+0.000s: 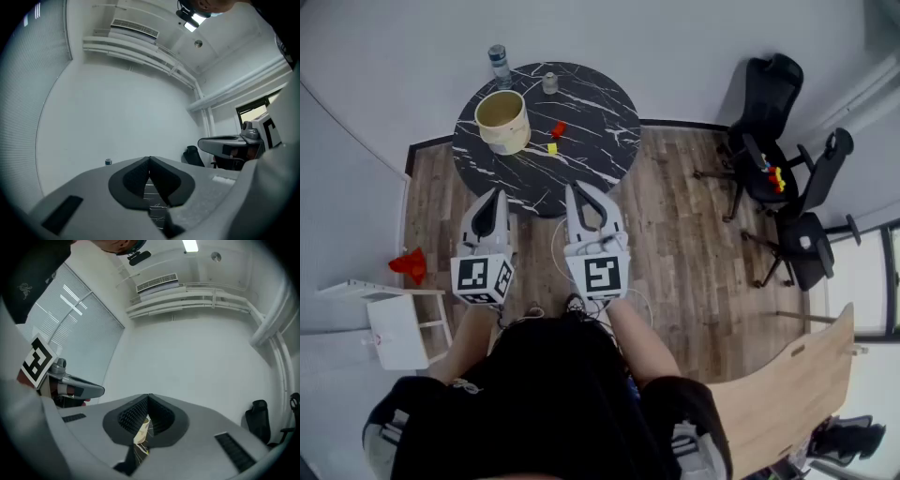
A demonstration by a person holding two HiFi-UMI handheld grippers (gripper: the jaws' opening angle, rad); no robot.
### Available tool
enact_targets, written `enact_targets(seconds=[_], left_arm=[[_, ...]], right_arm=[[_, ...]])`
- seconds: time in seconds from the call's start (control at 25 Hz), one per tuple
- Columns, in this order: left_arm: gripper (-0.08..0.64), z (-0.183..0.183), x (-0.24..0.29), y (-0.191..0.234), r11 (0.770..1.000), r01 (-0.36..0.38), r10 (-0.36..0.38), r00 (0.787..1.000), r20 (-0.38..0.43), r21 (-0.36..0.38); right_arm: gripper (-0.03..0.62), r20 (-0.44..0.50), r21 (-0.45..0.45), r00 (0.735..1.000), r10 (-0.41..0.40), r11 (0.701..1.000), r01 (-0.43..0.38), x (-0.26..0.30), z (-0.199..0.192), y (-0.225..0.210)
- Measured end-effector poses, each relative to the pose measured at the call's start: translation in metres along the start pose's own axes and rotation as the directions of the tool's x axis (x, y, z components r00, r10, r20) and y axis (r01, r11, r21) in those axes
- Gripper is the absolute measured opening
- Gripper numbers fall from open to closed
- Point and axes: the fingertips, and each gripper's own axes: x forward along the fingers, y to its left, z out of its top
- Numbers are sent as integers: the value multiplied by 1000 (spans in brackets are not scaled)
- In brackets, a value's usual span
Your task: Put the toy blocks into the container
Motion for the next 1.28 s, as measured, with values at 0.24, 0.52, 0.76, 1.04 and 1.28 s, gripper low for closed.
enact_targets(seconds=[0.24,0.52,0.76,1.04,1.28], left_arm=[[0,-7,15,-12,1000,-8,8,1000,-22,-6],[0,-20,34,-31,1000,-14,13,998,-54,-4],[0,-39,58,-31,1000,-7,7,994,-112,0],[0,-69,116,-7,1000,0,-3,987,-161,-24],[0,-92,179,13,998,3,-16,979,-204,-62]], right_arm=[[-3,-1,3,1000,20,1000,-20,1,-7,-17],[-3,-11,26,997,74,997,-74,6,-28,-35],[-3,-34,48,993,109,993,-107,29,-48,-47],[-3,-118,61,987,111,993,-105,68,-92,-66],[-3,-179,74,968,175,984,-164,115,-121,-87]])
